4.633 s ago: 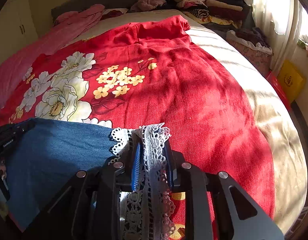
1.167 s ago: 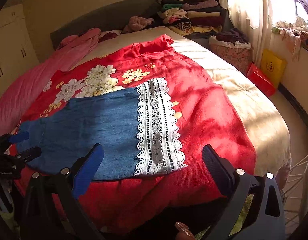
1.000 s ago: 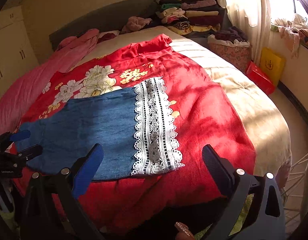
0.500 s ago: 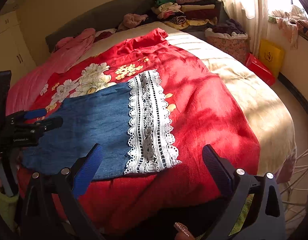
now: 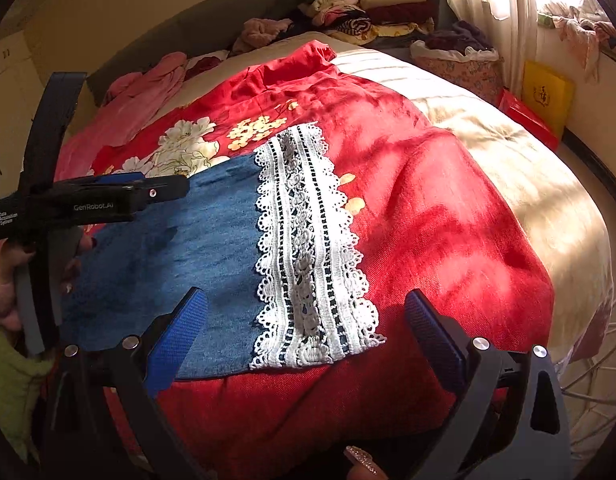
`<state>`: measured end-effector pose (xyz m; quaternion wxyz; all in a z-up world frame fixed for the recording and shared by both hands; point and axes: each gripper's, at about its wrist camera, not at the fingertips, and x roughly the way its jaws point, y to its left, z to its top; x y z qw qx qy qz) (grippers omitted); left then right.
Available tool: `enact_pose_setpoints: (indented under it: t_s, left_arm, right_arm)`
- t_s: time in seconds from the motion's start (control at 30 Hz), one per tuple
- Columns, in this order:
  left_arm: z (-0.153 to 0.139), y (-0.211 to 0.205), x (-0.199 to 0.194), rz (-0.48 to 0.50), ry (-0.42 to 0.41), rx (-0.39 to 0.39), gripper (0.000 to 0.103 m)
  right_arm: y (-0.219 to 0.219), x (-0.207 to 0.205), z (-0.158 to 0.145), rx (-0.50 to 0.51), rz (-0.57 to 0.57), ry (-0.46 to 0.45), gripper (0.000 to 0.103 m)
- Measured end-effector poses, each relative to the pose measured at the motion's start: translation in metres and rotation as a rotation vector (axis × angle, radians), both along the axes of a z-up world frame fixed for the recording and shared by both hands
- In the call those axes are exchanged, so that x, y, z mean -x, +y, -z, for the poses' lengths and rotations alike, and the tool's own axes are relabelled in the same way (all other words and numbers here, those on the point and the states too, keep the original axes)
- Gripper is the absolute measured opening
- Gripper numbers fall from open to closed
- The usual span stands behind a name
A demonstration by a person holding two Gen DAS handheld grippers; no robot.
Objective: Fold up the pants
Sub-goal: 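Close the left tool on the lace-trimmed edge of the pants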
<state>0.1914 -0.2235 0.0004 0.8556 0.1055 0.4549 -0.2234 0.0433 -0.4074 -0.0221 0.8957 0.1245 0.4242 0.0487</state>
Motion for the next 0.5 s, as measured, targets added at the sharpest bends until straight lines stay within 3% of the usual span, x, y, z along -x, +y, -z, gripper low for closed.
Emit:
enact_pose_setpoints:
  t_s: [0.23,0.37,0.47,0.5]
  left_arm:
    - [0.017,-0.024,-0.024,0.046,0.006,-0.026,0.093]
    - [0.025,-0.041,-0.032,0.081,-0.026,-0.081,0.093]
    - [0.029,-0.052,-0.033,0.124,-0.038,-0.085,0.086]
    - [0.031,-0.055,-0.034,0.136,-0.034,-0.076,0.077]
  right_arm:
    - [-0.004,-0.007,0.01,-0.03,0.014,0.022,0.098]
    - [-0.007,-0.012,0.014,-0.052,0.022,0.029,0.098]
    - [-0.009,-0.013,0.015,-0.069,0.03,0.02,0.098]
    - [-0.008,-0.013,0.015,-0.067,0.025,0.02,0.095]
